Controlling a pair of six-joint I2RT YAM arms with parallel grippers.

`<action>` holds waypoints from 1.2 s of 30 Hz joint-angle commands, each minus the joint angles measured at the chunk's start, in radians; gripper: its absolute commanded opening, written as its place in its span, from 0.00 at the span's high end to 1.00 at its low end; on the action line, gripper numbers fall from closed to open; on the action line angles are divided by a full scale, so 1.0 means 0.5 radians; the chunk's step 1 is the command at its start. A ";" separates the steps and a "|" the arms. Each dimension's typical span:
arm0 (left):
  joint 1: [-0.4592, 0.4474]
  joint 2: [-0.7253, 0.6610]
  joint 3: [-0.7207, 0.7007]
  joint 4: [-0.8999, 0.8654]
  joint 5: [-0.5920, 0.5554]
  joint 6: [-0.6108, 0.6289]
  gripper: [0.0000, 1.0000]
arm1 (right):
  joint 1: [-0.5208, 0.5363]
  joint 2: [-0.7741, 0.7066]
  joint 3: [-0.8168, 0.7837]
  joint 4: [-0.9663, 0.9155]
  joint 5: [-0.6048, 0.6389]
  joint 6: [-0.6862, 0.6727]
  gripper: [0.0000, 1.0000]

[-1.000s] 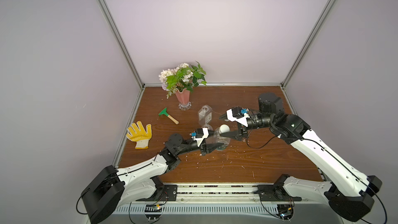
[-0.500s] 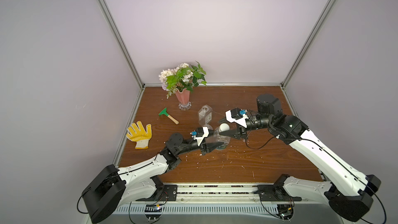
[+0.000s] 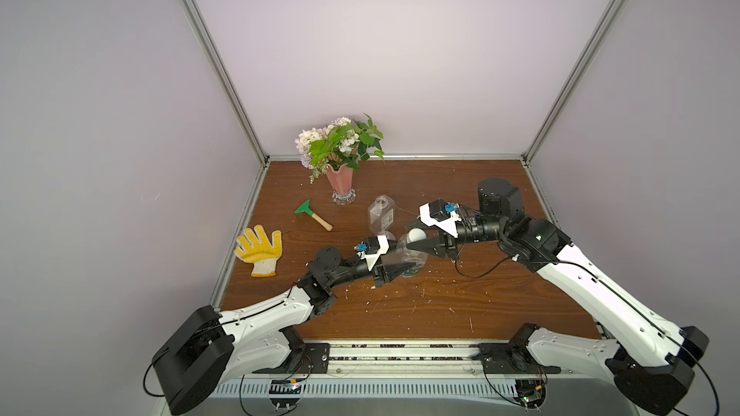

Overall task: Screw on the bottle caps
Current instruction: Screw the bottle cap onto the plastic bottle.

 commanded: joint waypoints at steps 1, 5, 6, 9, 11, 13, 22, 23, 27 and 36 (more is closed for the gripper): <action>0.011 -0.024 0.067 0.114 -0.108 0.050 0.51 | 0.004 -0.026 -0.066 0.126 0.234 0.199 0.62; 0.008 -0.014 0.069 0.163 -0.202 0.073 0.51 | 0.020 -0.057 -0.161 0.246 0.498 0.398 0.65; 0.008 -0.011 0.070 0.175 -0.223 0.079 0.51 | 0.024 -0.064 -0.185 0.277 0.559 0.451 0.66; 0.009 -0.002 0.084 0.205 -0.283 0.097 0.51 | 0.054 -0.081 -0.237 0.347 0.767 0.625 0.69; 0.008 0.009 0.097 0.211 -0.311 0.111 0.51 | 0.105 -0.084 -0.249 0.349 0.957 0.690 0.70; 0.008 0.024 0.113 0.219 -0.337 0.117 0.51 | 0.158 -0.090 -0.257 0.340 1.164 0.762 0.71; 0.009 0.104 0.145 0.290 -0.401 0.107 0.51 | 0.291 -0.135 -0.315 0.438 1.471 0.983 0.72; 0.009 0.111 0.144 0.289 -0.401 0.106 0.51 | 0.291 -0.137 -0.299 0.422 1.468 0.975 0.70; 0.007 0.115 0.121 0.290 -0.417 0.093 0.51 | 0.291 -0.153 -0.212 0.359 1.413 0.890 0.50; 0.007 0.104 0.049 0.290 -0.447 0.046 0.51 | 0.277 -0.200 -0.062 0.173 1.184 0.676 0.01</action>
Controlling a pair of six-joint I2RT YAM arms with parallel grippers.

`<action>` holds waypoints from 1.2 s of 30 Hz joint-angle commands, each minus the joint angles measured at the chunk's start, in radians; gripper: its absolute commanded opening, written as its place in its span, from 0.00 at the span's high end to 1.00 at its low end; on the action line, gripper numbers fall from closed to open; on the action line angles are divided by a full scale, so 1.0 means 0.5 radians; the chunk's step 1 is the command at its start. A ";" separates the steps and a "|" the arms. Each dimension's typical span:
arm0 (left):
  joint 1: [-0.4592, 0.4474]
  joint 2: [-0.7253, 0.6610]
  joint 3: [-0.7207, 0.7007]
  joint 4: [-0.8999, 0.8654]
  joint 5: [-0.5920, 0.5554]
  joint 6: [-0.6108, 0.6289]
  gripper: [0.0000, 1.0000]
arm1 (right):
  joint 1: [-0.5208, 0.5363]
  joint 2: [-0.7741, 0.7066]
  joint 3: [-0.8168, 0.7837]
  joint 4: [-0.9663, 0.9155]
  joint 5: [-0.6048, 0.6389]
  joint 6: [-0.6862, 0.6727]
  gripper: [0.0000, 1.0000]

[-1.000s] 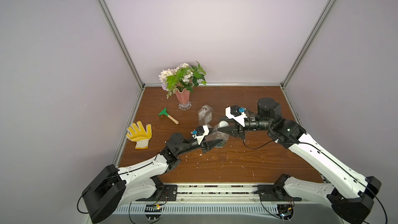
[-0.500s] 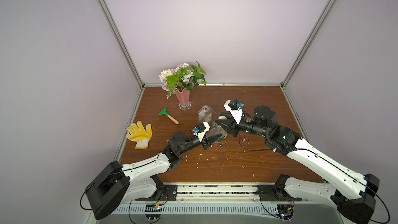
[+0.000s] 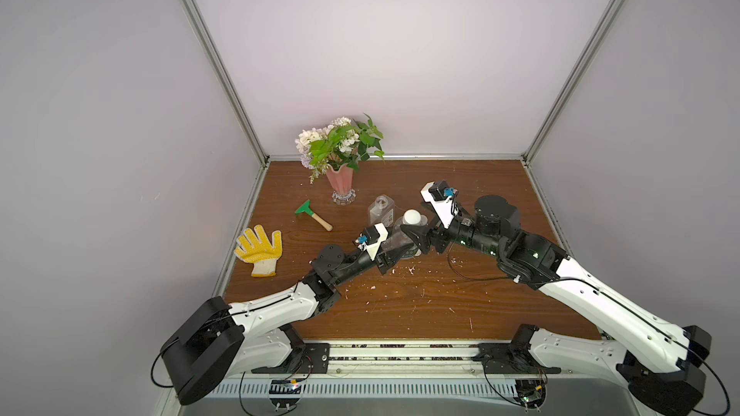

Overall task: Screw on the bottle caps
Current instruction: Screw the bottle cap onto the plastic bottle.

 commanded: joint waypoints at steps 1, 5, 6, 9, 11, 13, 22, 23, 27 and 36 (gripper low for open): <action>0.008 -0.038 -0.002 0.116 -0.014 -0.028 0.51 | -0.019 -0.087 0.095 -0.064 -0.132 -0.124 0.01; 0.008 -0.055 -0.030 0.113 -0.006 -0.053 0.51 | -0.074 -0.157 0.099 -0.141 -0.389 -0.284 0.01; 0.009 -0.060 -0.035 0.114 -0.001 -0.062 0.51 | -0.103 -0.172 0.109 -0.154 -0.487 -0.314 0.01; 0.009 -0.065 -0.045 0.113 0.033 -0.083 0.51 | -0.201 -0.185 0.198 -0.176 -0.726 -0.345 0.01; 0.009 -0.062 -0.052 0.115 0.067 -0.094 0.51 | -0.262 -0.169 0.285 -0.211 -0.881 -0.422 0.01; 0.010 -0.063 -0.059 0.114 0.137 -0.110 0.52 | -0.275 -0.151 0.349 -0.251 -0.965 -0.538 0.01; 0.007 -0.108 -0.050 0.112 0.481 -0.165 0.52 | -0.278 -0.029 0.373 -0.243 -1.238 -0.842 0.13; 0.008 -0.110 -0.046 0.112 0.500 -0.168 0.52 | -0.279 -0.010 0.371 -0.246 -1.244 -0.856 0.15; 0.010 -0.104 -0.037 0.112 0.537 -0.175 0.52 | -0.279 0.072 0.377 -0.295 -1.311 -0.891 0.21; 0.008 -0.083 -0.028 0.110 0.541 -0.172 0.52 | -0.275 0.122 0.320 -0.329 -1.365 -0.913 0.31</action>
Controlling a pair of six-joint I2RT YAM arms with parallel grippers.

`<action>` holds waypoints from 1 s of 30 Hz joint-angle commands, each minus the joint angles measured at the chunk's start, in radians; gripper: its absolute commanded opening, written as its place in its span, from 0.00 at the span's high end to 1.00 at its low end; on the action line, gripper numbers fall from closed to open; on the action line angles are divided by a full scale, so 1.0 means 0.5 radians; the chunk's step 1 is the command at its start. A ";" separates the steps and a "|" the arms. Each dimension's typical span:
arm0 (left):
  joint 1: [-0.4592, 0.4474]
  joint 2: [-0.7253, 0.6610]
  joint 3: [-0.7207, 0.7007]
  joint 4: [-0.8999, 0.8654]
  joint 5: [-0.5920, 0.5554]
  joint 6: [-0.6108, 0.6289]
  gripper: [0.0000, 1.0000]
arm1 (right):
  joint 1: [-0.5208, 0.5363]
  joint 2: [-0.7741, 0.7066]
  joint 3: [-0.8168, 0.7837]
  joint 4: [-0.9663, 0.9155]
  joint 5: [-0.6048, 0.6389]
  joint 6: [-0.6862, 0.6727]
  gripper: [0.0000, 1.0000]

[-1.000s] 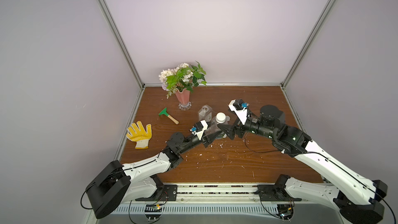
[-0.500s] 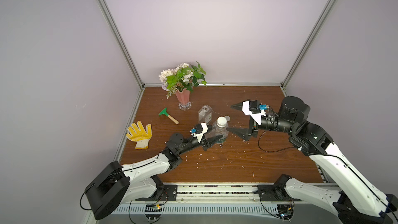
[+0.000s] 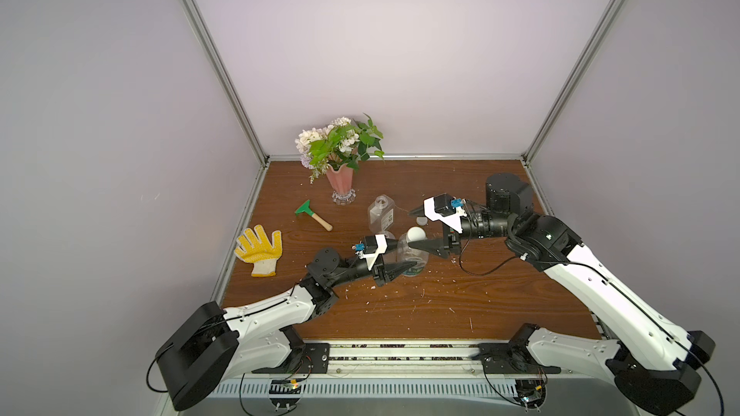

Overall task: Screw on the bottle caps
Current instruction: Screw the bottle cap onto the plastic bottle.

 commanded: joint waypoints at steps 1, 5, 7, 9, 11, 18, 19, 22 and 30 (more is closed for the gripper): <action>0.007 -0.002 0.018 0.083 0.043 -0.013 0.52 | 0.002 -0.006 -0.006 0.002 -0.083 -0.028 0.32; 0.007 0.000 0.016 0.079 0.029 -0.008 0.52 | 0.006 0.002 -0.017 0.004 -0.083 -0.028 0.38; 0.009 0.002 0.015 0.081 0.020 -0.005 0.52 | 0.006 0.004 -0.020 0.003 -0.081 -0.026 0.41; 0.008 0.002 0.014 0.081 0.015 -0.005 0.52 | 0.008 0.005 -0.017 -0.001 -0.077 -0.023 0.45; 0.009 0.005 0.014 0.079 0.011 -0.005 0.52 | 0.009 0.008 -0.017 -0.003 -0.074 -0.023 0.47; 0.008 0.010 0.014 0.081 -0.001 -0.001 0.52 | 0.015 0.009 -0.025 -0.004 -0.054 -0.017 0.56; 0.009 0.010 0.014 0.081 -0.005 -0.003 0.52 | 0.016 0.008 -0.029 -0.004 -0.053 -0.016 0.57; 0.009 0.006 0.013 0.083 -0.018 0.004 0.52 | 0.016 0.006 -0.048 0.009 -0.043 -0.006 0.60; 0.008 -0.030 0.030 0.081 -0.094 0.041 0.52 | 0.023 0.008 -0.121 0.048 0.093 0.077 0.67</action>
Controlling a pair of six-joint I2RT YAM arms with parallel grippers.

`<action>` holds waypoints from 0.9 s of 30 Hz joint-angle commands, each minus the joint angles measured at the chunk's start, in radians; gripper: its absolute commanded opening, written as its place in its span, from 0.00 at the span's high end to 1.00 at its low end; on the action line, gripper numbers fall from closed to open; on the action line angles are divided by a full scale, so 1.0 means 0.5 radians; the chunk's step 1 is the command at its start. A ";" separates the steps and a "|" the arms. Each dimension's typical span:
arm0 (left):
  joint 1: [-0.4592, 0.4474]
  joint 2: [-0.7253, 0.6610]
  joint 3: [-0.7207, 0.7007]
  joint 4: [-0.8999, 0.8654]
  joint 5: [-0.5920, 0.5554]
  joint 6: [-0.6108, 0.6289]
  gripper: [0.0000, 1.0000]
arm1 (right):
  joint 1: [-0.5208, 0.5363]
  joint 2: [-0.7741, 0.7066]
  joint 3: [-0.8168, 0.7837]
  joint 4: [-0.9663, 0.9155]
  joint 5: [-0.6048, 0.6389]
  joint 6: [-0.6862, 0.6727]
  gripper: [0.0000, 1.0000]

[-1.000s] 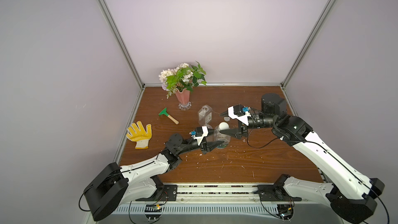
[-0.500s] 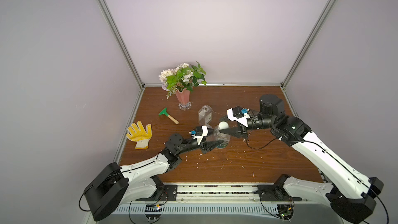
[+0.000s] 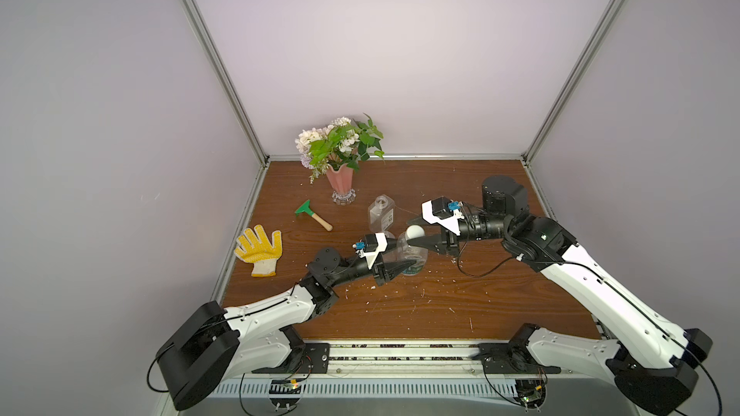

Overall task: Screw on the bottle caps
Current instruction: Screw the bottle cap onto the plastic bottle.

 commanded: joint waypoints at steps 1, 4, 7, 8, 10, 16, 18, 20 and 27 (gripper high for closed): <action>0.010 -0.041 0.034 0.110 -0.065 0.040 0.52 | 0.018 0.003 -0.059 0.019 0.131 0.090 0.68; 0.007 -0.056 0.049 0.114 -0.147 0.070 0.52 | 0.036 0.011 -0.081 0.065 0.283 0.192 0.74; 0.009 -0.070 0.068 0.114 -0.246 0.103 0.52 | 0.084 0.006 -0.117 0.136 0.497 0.360 0.80; 0.008 -0.074 0.075 0.112 -0.278 0.116 0.52 | 0.103 0.003 -0.129 0.158 0.580 0.422 0.82; 0.007 -0.078 0.086 0.112 -0.335 0.139 0.53 | 0.156 -0.004 -0.152 0.197 0.765 0.543 0.85; 0.007 -0.056 0.149 0.113 -0.450 0.186 0.53 | 0.329 -0.001 -0.199 0.261 1.323 0.853 0.91; 0.010 -0.041 0.170 0.116 -0.475 0.195 0.53 | 0.397 0.011 -0.213 0.281 1.480 0.938 0.92; 0.008 -0.028 0.188 0.115 -0.502 0.198 0.53 | 0.485 0.029 -0.221 0.288 1.655 0.992 0.93; 0.007 0.022 0.227 0.116 -0.577 0.195 0.54 | 0.770 0.143 -0.165 0.252 2.268 1.118 0.95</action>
